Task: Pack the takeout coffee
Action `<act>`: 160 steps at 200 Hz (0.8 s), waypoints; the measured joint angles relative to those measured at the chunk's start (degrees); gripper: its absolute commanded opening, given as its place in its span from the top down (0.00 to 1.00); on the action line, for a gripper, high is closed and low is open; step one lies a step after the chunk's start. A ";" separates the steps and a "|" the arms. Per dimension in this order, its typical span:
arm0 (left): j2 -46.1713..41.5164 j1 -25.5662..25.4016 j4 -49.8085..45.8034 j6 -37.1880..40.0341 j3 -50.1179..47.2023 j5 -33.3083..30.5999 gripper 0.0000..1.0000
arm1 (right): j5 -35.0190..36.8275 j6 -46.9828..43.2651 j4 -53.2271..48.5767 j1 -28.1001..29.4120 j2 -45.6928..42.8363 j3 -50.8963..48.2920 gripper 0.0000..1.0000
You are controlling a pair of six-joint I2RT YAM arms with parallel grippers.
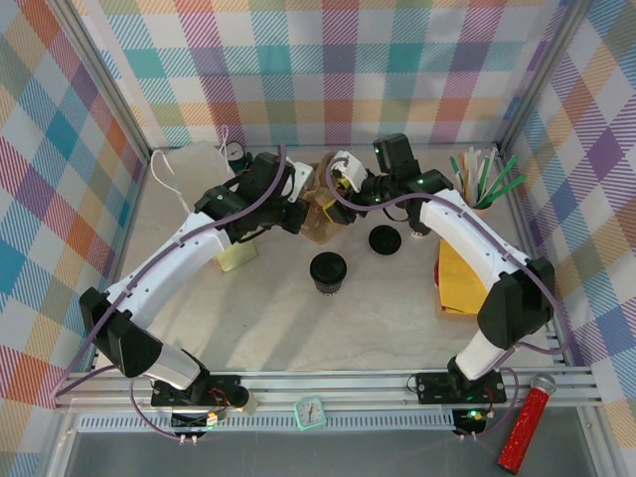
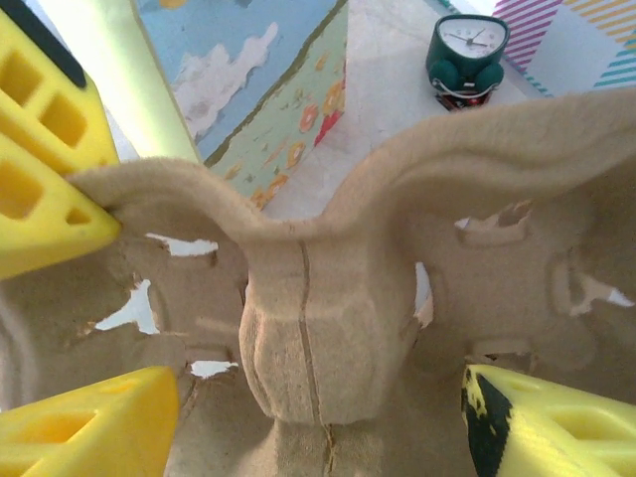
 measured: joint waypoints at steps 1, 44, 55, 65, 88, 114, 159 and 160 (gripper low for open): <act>0.00 0.00 0.00 0.00 0.00 0.00 0.89 | 0.02 -0.04 0.00 0.04 0.02 0.00 0.23; -0.31 -0.72 -0.07 -0.02 0.00 -0.24 0.89 | 2.10 -0.42 -0.72 2.16 1.81 0.44 0.24; -0.31 -0.98 -0.07 -0.02 0.00 -0.26 0.89 | 3.04 -0.48 -0.79 2.64 2.47 0.94 0.25; -0.31 -1.16 -0.07 -0.02 0.00 -0.31 0.89 | 3.63 -0.50 -0.79 2.75 2.71 1.11 0.25; -0.31 -1.44 -0.09 -0.07 0.00 -0.44 0.89 | 4.55 -0.52 -0.81 2.91 2.75 1.18 0.30; -0.31 -1.49 -0.09 -0.07 0.00 -0.42 0.89 | 5.46 -0.57 -0.81 3.13 2.75 1.20 0.32; -0.31 -1.88 -0.09 -0.87 0.00 -0.39 0.89 | 8.92 -1.18 -0.79 4.20 2.75 1.20 0.33; -0.31 -1.88 -0.09 -0.87 0.00 -0.42 0.89 | 9.05 -1.18 -0.79 4.24 2.75 1.20 0.33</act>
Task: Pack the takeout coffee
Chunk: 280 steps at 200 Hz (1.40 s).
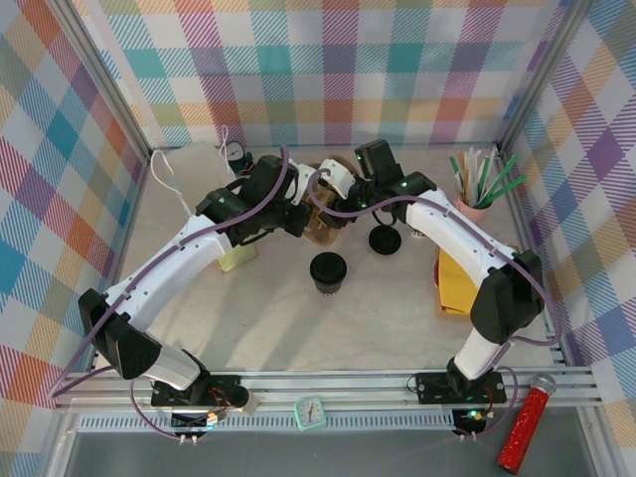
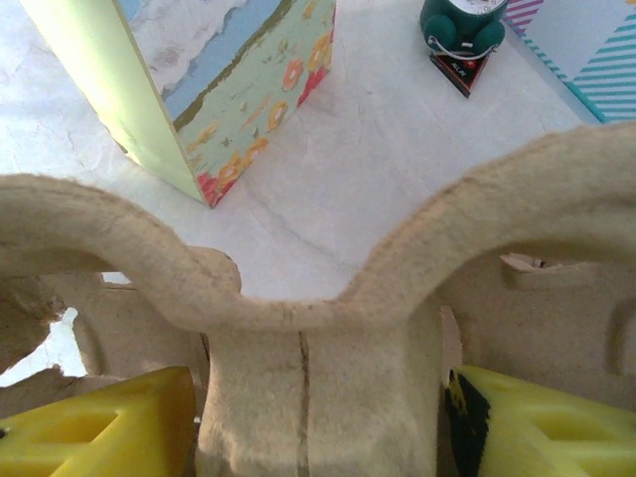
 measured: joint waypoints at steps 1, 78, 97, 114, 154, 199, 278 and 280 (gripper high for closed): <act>0.00 0.00 0.00 -0.02 0.00 0.00 0.89 | 0.04 0.00 0.00 0.02 0.00 0.00 0.33; 0.02 0.02 0.09 -1.11 0.00 0.02 0.88 | 3.63 -0.85 0.00 1.09 0.74 0.42 0.53; 0.02 0.02 0.11 -1.38 0.00 0.00 0.83 | 3.82 -0.85 -0.04 1.09 0.74 0.42 0.54; 0.02 0.00 0.13 -1.75 0.00 -0.02 0.77 | 4.46 -0.85 -0.04 1.14 0.74 0.48 0.53; -0.11 0.00 0.50 -2.01 -0.44 -2.54 0.67 | 6.08 -0.57 -0.07 1.14 0.74 0.63 0.59; -1.60 0.02 0.83 -3.34 -1.42 -5.03 0.48 | 7.21 0.66 0.15 1.14 0.74 0.63 0.60; -6.60 4.50 3.17 -9.44 -1.75 -5.66 0.18 | 8.48 2.89 1.73 0.94 -0.46 -0.52 0.59; -6.82 4.81 3.17 -9.55 -1.77 -5.81 0.18 | 8.48 2.97 1.70 0.87 -0.59 -0.59 0.59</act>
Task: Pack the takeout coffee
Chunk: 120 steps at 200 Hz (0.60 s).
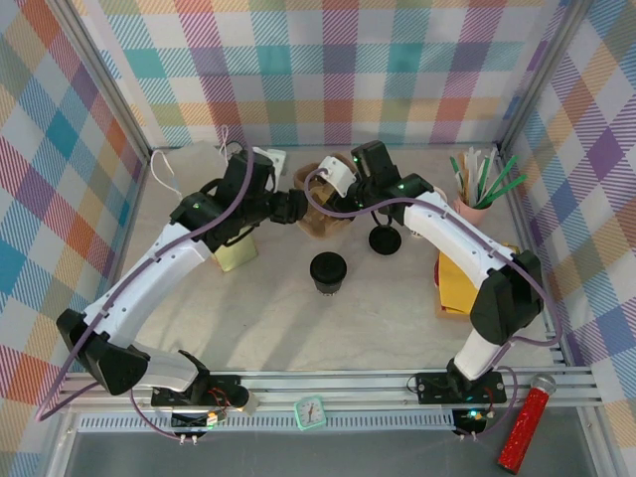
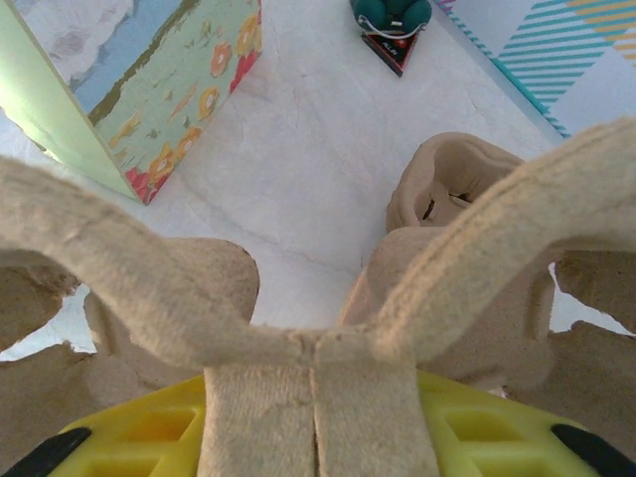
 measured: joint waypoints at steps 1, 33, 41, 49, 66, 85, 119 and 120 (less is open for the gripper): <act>-0.13 0.24 0.00 -0.33 0.00 -0.09 0.18 | 0.00 0.13 0.02 -0.04 -0.09 -0.02 0.59; -3.19 6.49 -0.55 -5.07 0.00 -2.78 0.19 | -0.07 2.43 0.13 -0.83 -1.84 -0.70 0.59; -3.76 8.46 -1.57 -6.56 0.02 -4.15 0.19 | -0.22 3.13 0.20 -1.07 -2.14 -0.74 0.59; -4.02 10.21 -2.89 -8.02 0.07 -5.55 0.19 | -0.35 4.04 0.20 -1.44 -2.38 -0.74 0.59; -3.96 14.36 -6.51 -11.63 0.28 -8.20 0.19 | -0.50 6.01 0.35 -2.62 -2.86 -1.16 0.59; -3.52 19.02 -10.93 -15.72 0.28 -10.86 0.19 | -0.50 8.37 0.59 -4.35 -3.76 -2.40 0.59; -2.38 22.27 -18.14 -21.11 1.81 -15.06 0.19 | -0.44 11.52 0.83 -6.51 -5.97 -4.11 0.59; -2.27 22.32 -18.34 -21.24 2.01 -15.19 0.19 | -0.44 11.56 0.83 -6.56 -6.01 -4.11 0.59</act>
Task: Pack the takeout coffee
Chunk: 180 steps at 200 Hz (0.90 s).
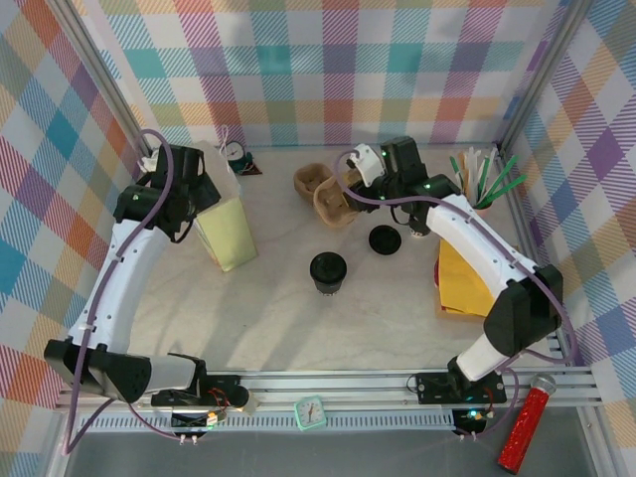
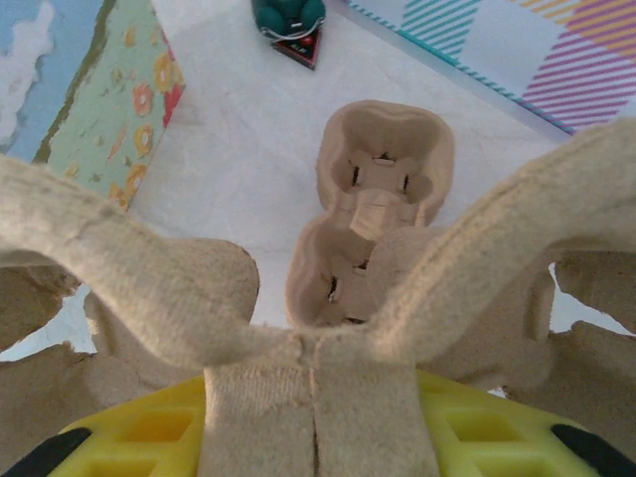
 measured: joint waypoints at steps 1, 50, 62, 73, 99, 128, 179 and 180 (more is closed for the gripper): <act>0.04 0.04 -0.15 -0.09 0.11 -0.09 0.19 | 0.00 0.13 0.00 -0.07 -0.11 -0.02 0.59; 4.61 1.29 -6.32 -3.26 7.65 -2.93 0.18 | -0.04 2.34 0.70 -1.20 -2.21 -0.39 0.59; 5.25 2.67 -7.02 -3.63 7.98 -2.69 0.19 | -0.07 2.64 0.68 -1.20 -2.36 -0.39 0.59; 6.01 4.66 -7.37 -3.85 8.00 -1.75 0.19 | -0.07 2.78 0.70 -1.27 -2.45 -0.39 0.59; 8.72 7.67 -7.06 -3.80 8.09 0.94 0.21 | -0.39 3.15 0.72 -1.53 -2.56 -0.39 0.58; 11.45 8.28 -5.79 -3.80 8.35 4.07 0.25 | -0.96 3.82 0.70 -1.53 -2.58 -0.39 0.58; 14.82 8.92 -4.31 -3.80 10.32 6.51 0.40 | -2.27 4.70 0.68 -1.53 -3.21 -0.39 0.57; 14.93 8.98 -4.31 -3.72 10.36 6.47 0.40 | -2.29 4.68 0.68 -1.53 -3.21 -0.39 0.57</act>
